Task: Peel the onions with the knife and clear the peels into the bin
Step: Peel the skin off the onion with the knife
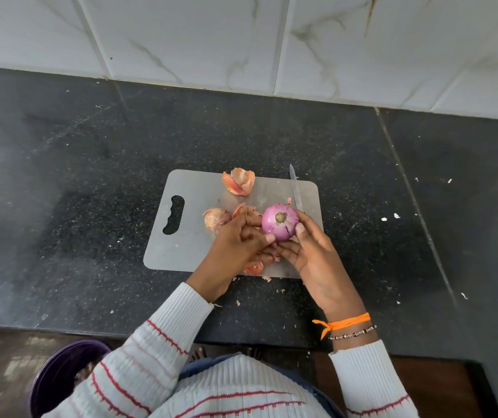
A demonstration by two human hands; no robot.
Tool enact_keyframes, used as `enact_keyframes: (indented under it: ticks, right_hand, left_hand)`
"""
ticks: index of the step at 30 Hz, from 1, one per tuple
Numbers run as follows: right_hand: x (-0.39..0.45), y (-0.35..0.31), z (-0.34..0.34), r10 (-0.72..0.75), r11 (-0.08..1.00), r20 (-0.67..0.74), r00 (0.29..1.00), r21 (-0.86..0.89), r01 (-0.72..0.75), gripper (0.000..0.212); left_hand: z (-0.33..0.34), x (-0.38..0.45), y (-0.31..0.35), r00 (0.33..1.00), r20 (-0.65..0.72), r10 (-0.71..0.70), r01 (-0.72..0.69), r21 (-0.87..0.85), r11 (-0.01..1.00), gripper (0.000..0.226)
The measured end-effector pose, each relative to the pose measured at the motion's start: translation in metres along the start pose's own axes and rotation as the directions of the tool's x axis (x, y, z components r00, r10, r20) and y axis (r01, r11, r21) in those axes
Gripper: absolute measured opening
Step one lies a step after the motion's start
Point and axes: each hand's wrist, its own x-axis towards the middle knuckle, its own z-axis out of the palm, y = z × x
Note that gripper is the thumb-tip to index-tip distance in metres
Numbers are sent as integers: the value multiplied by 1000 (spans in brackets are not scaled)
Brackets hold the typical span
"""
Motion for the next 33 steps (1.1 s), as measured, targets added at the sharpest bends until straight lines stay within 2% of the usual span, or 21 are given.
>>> enact_keyframes:
  ticks: [3,5,9,12,16,19,21,22,26,29,33]
  right_hand:
    - [2,-2,-3,38,995,-25,999,95,-35,29]
    - [3,-4,-5,47,990,-23,999,134,-44,29]
    - [6,-6,-7,39,992,-2,999,118,-38,34]
    - [7,-10,-11,46,994,24,999,101,-48,48]
    - [7,-12,-19,40,995,63,997,85,-45,71]
    - [6,-13,-17,43,998,28,999,42,-44,56]
    - [5,-13,-15,45,998,2,999,34,-45,41]
    - [5,-13,-15,45,998,-1,999,34,-45,38]
    - [4,-14,-11,63,996,6,998,70,-63,32]
    - [2,-14,-8,83,991,41,996,102,-87,31]
    - [1,-12,-6,88,990,52,995,108,-94,34]
  left_hand:
    - [4,2,0,1000,-7,22,-22,19,1000,23]
    - [8,4,4,998,-42,39,-35,112,993,22]
    - [15,10,7,989,-130,68,-33,257,966,31]
    - [16,14,9,985,-148,91,-36,339,940,38]
    - [15,18,10,985,-139,100,-57,283,957,41]
    - [13,23,6,961,-206,183,-85,413,907,41]
    - [13,23,5,937,-219,273,-137,488,862,23]
    - [14,22,6,935,-190,300,-176,487,855,13]
    - [18,21,10,943,1,333,-301,431,851,40]
    - [18,22,9,949,-31,315,-296,268,917,33]
    - [15,24,7,954,-70,292,-283,110,953,15]
